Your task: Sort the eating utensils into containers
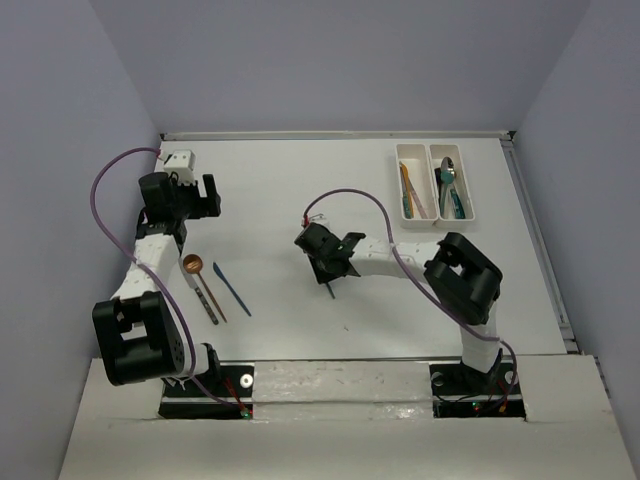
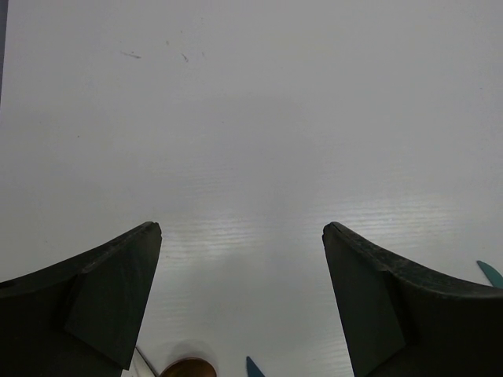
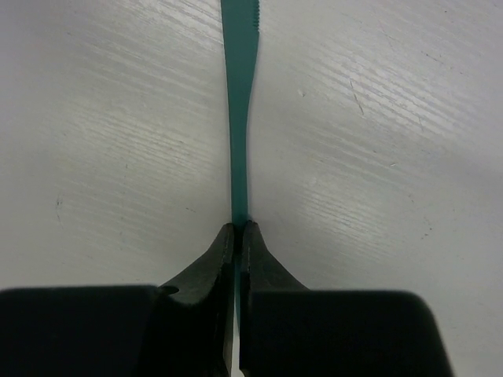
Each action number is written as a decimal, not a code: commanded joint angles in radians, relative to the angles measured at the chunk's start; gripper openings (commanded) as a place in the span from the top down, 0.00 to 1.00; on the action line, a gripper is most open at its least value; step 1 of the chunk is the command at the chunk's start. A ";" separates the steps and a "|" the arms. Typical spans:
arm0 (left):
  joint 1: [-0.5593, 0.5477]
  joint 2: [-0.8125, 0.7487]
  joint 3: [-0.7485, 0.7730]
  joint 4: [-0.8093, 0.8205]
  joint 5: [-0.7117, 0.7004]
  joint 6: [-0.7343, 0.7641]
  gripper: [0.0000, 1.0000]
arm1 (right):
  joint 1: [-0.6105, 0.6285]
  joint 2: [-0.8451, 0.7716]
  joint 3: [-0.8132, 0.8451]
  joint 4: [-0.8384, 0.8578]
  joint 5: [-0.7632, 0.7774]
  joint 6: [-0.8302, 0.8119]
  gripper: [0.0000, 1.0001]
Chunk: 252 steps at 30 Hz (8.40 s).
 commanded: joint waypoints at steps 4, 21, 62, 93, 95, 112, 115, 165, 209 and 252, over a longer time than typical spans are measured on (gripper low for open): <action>0.020 -0.040 -0.003 0.033 0.029 0.012 0.04 | 0.018 -0.122 -0.143 -0.029 0.116 0.015 1.00; 0.064 -0.082 -0.034 0.013 0.034 0.071 0.05 | -0.577 -0.321 0.056 0.136 0.250 -0.357 1.00; -0.011 -0.031 -0.195 -0.490 -0.367 0.565 0.19 | -0.582 -0.293 0.101 0.038 0.116 -0.252 0.43; 0.036 -0.218 -0.334 -0.469 -0.384 0.436 0.03 | -0.539 -0.362 -0.104 0.120 0.064 -0.223 0.43; 0.043 -0.243 -0.353 -0.444 -0.385 0.439 0.02 | -0.530 -0.370 -0.111 0.119 0.055 -0.228 0.44; 0.148 -0.280 -0.388 -0.446 -0.246 0.620 0.01 | -0.491 -0.414 -0.058 -0.079 0.142 -0.168 0.46; 0.199 -0.263 -0.367 -0.444 -0.206 0.662 0.03 | -0.491 -0.428 -0.050 -0.107 0.158 -0.157 0.46; 0.316 -0.071 -0.177 -0.429 -0.074 0.662 0.32 | -0.473 -0.522 -0.114 -0.143 0.221 -0.193 0.46; 0.532 -0.054 -0.152 -0.533 0.115 0.783 1.00 | -0.473 -0.594 -0.182 -0.059 0.109 -0.200 0.46; -0.052 -0.410 0.104 -0.283 0.374 0.122 1.00 | -0.109 -0.206 0.143 0.909 -0.422 0.150 0.35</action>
